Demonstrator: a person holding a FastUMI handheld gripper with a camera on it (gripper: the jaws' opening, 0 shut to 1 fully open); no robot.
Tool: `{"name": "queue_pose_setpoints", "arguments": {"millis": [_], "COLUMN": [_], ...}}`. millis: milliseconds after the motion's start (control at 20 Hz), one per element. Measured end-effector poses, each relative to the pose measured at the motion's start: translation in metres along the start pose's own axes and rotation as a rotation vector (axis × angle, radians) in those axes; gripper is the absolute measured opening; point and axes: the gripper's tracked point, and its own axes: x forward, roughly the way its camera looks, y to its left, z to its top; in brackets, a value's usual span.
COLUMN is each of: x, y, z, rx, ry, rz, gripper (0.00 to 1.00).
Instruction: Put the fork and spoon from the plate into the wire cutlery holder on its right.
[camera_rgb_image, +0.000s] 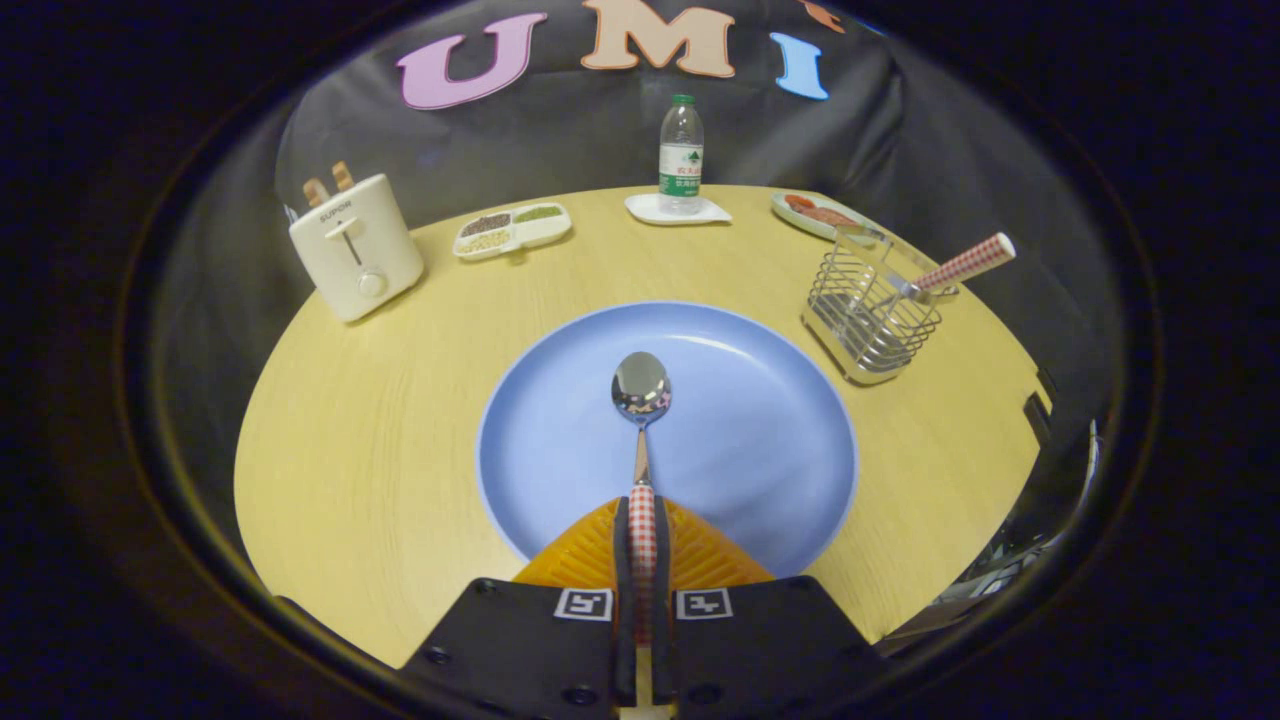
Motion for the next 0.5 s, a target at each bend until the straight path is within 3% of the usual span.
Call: {"name": "queue_pose_setpoints", "arguments": {"millis": [500], "x": [-0.039], "y": [-0.017], "z": [0.058], "rx": [-0.072], "ry": [0.019], "rz": [-0.068], "gripper": [0.09]}}
